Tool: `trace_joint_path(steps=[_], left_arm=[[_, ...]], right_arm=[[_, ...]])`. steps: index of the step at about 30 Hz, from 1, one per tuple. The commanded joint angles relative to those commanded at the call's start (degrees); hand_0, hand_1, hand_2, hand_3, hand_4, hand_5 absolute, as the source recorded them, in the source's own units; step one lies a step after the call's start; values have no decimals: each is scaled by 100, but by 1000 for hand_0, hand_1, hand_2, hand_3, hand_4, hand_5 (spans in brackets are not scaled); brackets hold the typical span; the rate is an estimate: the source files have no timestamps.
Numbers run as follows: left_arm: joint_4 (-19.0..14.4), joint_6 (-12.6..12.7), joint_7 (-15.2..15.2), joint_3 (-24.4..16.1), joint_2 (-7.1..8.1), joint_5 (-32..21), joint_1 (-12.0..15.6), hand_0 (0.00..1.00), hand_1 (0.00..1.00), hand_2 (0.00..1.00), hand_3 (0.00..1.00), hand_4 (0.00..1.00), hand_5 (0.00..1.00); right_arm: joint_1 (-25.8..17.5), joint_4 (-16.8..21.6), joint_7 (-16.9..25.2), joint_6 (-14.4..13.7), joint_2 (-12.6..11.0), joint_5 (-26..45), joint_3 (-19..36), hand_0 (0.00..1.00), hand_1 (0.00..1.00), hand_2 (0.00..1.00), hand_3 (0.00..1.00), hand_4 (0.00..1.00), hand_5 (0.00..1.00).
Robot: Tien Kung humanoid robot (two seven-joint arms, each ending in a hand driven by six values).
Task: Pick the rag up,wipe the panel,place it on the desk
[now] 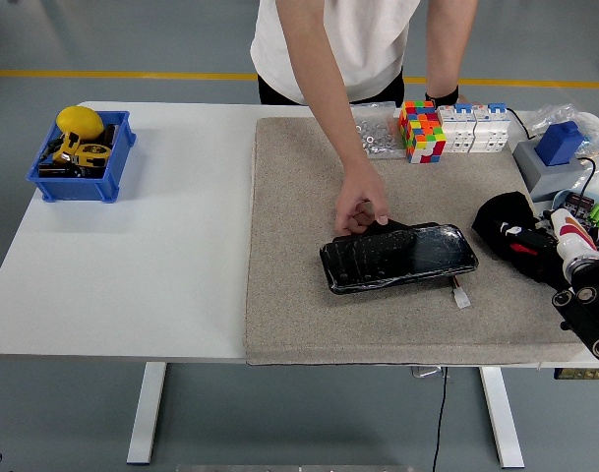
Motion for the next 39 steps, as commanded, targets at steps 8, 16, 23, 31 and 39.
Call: trace_joint_path(steps=[8, 16, 23, 31, 39], left_arm=[[0, 0, 1, 24, 6, -13, 1, 685, 729, 731, 607, 668, 626], [0, 7, 3, 29, 13, -20, 22, 684, 729, 731, 606, 669, 626], [0, 7, 2, 45, 17, -29, 32, 683, 729, 731, 606, 668, 624], [0, 3, -2, 45, 23, -17, 31, 684, 729, 731, 606, 668, 624], [0, 7, 2, -30, 18, 44, 29, 684, 729, 731, 606, 668, 625]], right_arm=[[-8, 21, 10, -113, -3, -46, -108, 780, 799, 856, 934, 998, 468], [-28, 25, 200, -661, -1, 392, -170, 445, 482, 507, 524, 835, 128], [-27, 52, 393, -1085, -18, 633, -179, 346, 399, 424, 435, 740, 2], [-33, 127, 427, -1184, -72, 735, -160, 291, 370, 392, 404, 770, 2], [-50, 380, 342, -1189, -182, 708, -137, 260, 340, 364, 381, 782, 2]])
